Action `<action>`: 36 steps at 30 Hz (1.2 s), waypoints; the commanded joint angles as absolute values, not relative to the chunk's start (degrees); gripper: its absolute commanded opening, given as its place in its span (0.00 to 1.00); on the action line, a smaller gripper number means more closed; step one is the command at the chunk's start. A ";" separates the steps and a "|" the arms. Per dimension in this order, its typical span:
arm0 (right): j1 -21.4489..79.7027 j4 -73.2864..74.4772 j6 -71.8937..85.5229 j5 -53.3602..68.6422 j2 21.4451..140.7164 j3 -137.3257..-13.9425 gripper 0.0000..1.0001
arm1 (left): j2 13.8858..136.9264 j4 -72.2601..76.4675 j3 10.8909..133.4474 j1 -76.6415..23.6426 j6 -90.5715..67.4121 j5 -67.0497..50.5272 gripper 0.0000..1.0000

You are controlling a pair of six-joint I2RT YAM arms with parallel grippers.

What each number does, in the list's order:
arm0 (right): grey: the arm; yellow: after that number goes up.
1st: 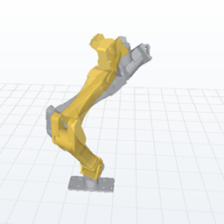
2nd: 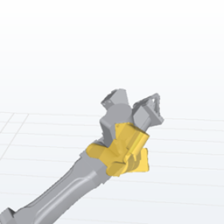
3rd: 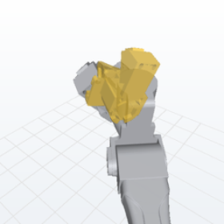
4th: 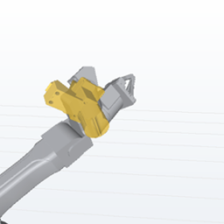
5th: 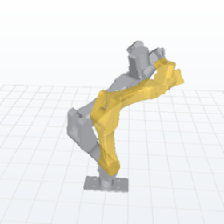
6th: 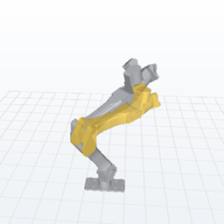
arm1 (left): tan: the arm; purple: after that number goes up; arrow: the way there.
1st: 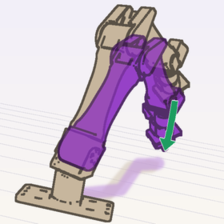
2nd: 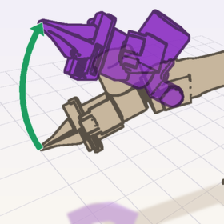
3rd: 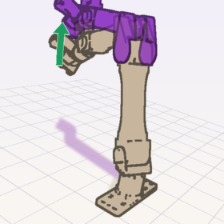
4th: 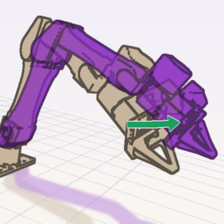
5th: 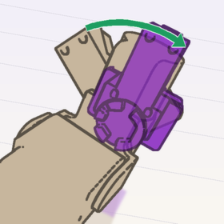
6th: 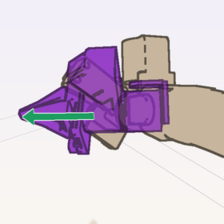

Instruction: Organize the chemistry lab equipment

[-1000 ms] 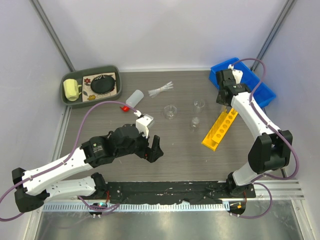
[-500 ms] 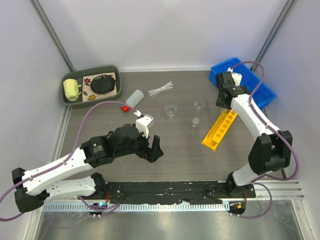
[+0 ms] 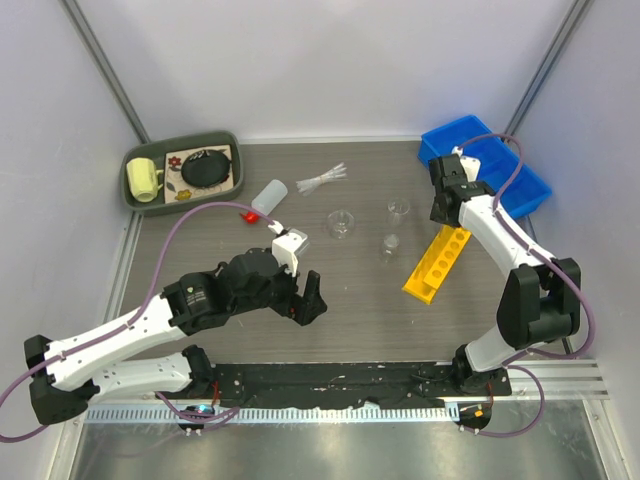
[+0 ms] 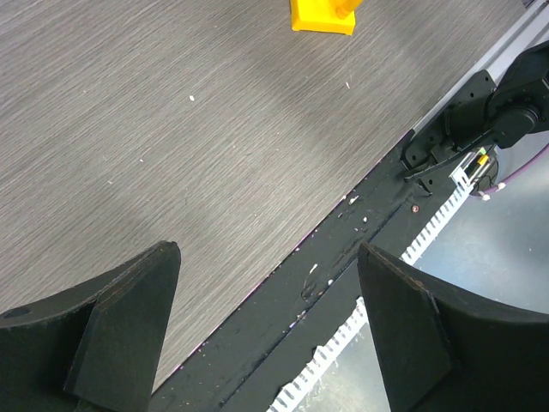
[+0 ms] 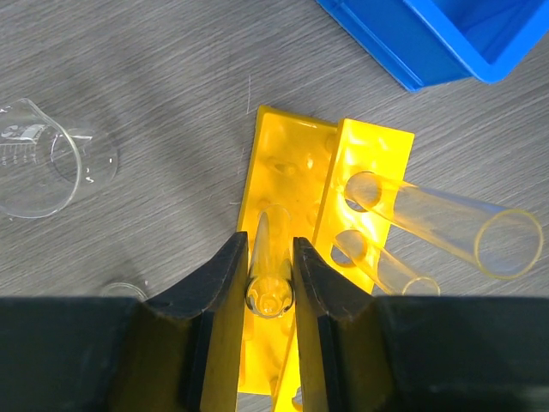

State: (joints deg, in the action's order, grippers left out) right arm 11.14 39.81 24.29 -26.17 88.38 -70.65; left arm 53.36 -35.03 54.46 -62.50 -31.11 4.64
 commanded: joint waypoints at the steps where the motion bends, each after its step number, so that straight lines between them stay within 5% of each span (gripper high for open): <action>1: 10.99 36.04 25.40 -27.16 88.06 -69.44 0.06 | 53.70 -34.19 54.31 -62.31 -30.85 4.13 0.89; 24: 11.07 35.07 24.79 -28.21 85.26 -68.38 0.64 | 57.13 -35.42 56.16 -62.31 -30.76 7.29 0.89; 36: 13.89 41.13 23.55 -26.02 83.75 -83.73 0.67 | 62.66 -42.18 66.97 -61.88 -27.69 15.64 0.94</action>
